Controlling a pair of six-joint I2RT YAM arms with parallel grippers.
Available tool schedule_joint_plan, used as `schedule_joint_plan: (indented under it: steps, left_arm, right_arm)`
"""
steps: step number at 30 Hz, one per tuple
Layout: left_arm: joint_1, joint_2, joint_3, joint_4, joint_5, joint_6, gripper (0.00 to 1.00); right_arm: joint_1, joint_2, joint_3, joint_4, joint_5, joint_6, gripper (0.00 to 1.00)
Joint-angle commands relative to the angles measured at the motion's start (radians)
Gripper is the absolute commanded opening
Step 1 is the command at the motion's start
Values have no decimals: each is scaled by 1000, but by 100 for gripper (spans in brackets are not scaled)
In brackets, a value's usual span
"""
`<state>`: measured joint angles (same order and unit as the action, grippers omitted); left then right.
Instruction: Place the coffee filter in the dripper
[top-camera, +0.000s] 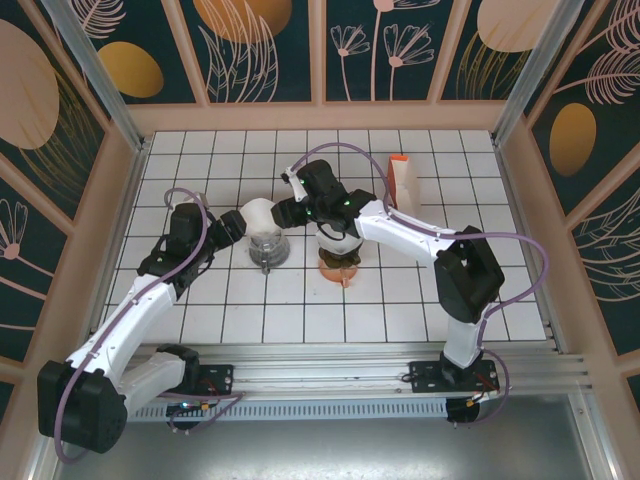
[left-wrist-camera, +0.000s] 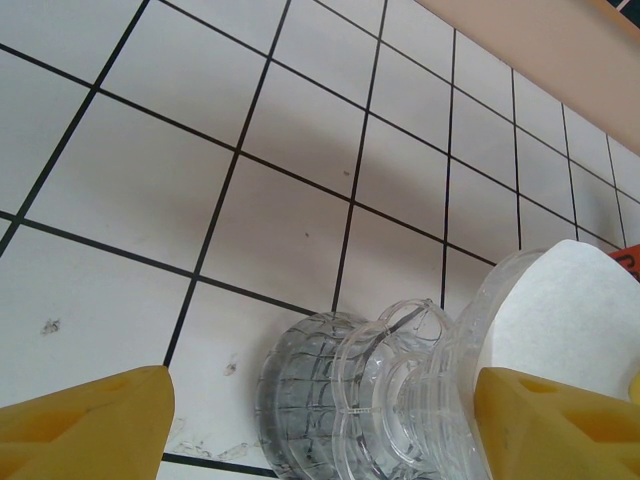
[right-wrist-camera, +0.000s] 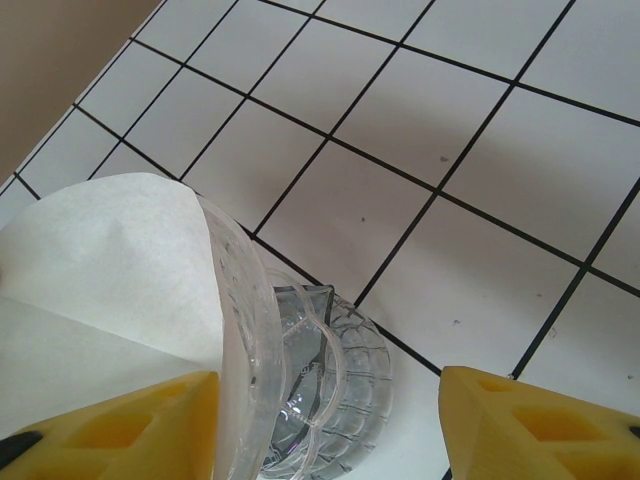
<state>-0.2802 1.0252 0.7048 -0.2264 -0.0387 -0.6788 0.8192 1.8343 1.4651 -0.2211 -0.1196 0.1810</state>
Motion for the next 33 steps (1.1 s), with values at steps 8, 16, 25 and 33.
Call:
schedule_joint_plan:
  steps: [8,16,25,33]
  left_arm:
    - [7,-14,-20,16,2,-7,79]
    - [8,-11,-25,21,8,-10,79]
    - [6,-8,-33,25,9,-12,80]
    - [7,-7,-36,29,11,-13,80]
  right_arm:
    - [11,-27,-9,16,30,1,65]
    - [11,-34,-32,27,29,7,66]
    - [17,-24,-64,30,36,9,66]
    - [18,-48,-39,48,39,0,66]
